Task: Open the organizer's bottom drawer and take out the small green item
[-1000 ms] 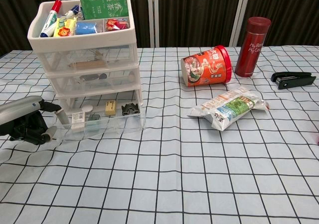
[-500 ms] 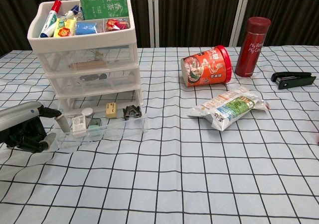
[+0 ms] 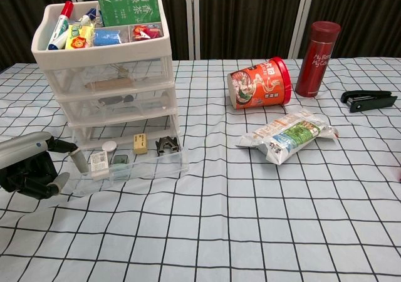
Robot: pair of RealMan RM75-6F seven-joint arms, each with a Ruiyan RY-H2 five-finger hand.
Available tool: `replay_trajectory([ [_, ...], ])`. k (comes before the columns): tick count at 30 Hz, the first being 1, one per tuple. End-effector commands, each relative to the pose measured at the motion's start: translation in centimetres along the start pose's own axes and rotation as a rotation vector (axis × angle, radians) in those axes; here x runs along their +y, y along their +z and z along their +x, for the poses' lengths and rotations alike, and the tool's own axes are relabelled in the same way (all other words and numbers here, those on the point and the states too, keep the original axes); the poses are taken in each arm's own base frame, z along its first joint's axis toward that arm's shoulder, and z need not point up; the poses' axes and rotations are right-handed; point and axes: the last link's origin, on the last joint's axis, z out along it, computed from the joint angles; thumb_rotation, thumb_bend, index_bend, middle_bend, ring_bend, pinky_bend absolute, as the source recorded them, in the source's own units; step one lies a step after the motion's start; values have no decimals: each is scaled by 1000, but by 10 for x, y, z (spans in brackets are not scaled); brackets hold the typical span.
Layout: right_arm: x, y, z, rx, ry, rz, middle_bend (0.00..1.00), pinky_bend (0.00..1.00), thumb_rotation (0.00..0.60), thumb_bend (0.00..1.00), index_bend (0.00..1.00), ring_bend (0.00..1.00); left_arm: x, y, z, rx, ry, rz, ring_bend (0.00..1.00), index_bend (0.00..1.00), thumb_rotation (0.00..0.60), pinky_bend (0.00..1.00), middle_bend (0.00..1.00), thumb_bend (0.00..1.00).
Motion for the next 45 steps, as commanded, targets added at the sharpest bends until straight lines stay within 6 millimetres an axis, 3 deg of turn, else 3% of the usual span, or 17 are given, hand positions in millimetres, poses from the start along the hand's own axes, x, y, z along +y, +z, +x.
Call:
replay_trajectory([
  [1, 0, 0, 0, -2, 0, 0, 0, 0, 600, 0, 0, 0, -1, 0, 0, 6, 2, 2, 976, 353, 600, 845, 1000, 658],
  [9, 0, 1, -1, -5, -2, -1, 0, 0, 600, 0, 0, 0, -5, 1, 7, 51, 4, 5, 976, 276, 600, 843, 996, 605],
  [15, 0, 1, -1, -4, -3, -1, 0, 0, 600, 0, 0, 0, -6, -1, 26, 103, -9, -6, 954, 262, 600, 810, 959, 550],
  [21, 0, 1, -1, -4, -3, -1, 0, 0, 600, 0, 0, 0, -5, -8, 44, 197, 130, -22, 785, 239, 600, 655, 769, 444],
  [24, 0, 1, -1, -4, -3, -1, 0, 0, 600, 0, 0, 0, 0, -13, 49, 219, 208, -45, 706, 226, 600, 631, 683, 410],
  [31, 2, 1, 0, 1, 2, -9, 0, 0, 600, 0, 0, 0, 12, -19, 71, 257, 381, -107, 655, 213, 600, 562, 616, 315],
  [38, 3, 3, 0, 0, -1, -17, 0, 0, 600, 0, 0, 0, 20, -16, 82, 239, 536, -140, 663, 200, 600, 571, 638, 148],
  [45, 7, 9, -3, -9, -9, -39, 0, 0, 600, 0, 0, 0, 31, -3, 91, 268, 724, -187, 880, 349, 600, 766, 912, 107],
])
